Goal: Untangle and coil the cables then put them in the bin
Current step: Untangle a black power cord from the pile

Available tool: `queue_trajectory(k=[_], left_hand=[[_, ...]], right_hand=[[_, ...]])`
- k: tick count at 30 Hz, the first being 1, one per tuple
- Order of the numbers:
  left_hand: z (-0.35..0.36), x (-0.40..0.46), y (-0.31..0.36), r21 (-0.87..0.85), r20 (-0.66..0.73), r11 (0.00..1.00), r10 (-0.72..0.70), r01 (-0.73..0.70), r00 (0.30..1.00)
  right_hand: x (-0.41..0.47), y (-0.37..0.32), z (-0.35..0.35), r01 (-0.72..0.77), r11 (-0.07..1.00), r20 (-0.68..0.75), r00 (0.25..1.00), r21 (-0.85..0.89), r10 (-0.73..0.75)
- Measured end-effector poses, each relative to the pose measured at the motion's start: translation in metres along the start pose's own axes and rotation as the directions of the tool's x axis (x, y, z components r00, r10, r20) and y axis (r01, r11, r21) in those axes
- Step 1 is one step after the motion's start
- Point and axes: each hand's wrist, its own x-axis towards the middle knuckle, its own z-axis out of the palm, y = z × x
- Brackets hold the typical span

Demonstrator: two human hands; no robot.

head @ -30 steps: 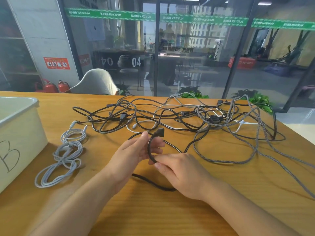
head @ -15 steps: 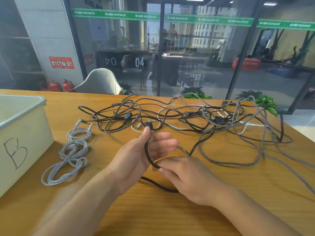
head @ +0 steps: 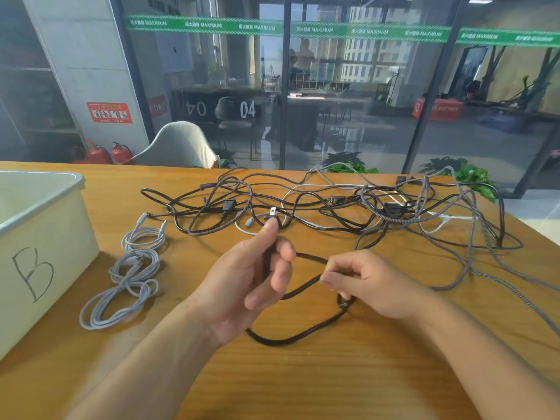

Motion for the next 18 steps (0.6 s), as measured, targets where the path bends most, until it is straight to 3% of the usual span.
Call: queue_trajectory(k=[5,7,12,15,18], left_hand=[[-0.005,-0.004,0.004,-0.078,0.224,0.996,-0.024,0.042,0.974],[-0.004,-0.005,0.002,0.002,0.271,0.997,-0.080,0.082,0.959],[0.006,-0.001,-0.010,0.356,0.070,0.925,-0.167,0.132,0.983],[0.009,0.002,-0.018,0.427,0.004,0.890,-0.176,0.158,0.984],[0.010,0.004,-0.023,0.417,-0.041,0.895,-0.154,0.157,0.987]], right_hand=[[0.000,0.012,-0.018,-0.079,0.997,-0.198,0.977,-0.017,0.074],[0.003,0.011,-0.017,-0.117,0.991,-0.318,0.944,-0.066,0.090],[0.000,-0.010,-0.004,-0.027,0.979,-0.573,0.814,-0.201,-0.095],[-0.007,-0.026,0.007,0.084,0.970,-0.598,0.774,-0.229,-0.208],[-0.011,-0.033,0.014,0.129,0.962,-0.566,0.787,-0.240,-0.246]])
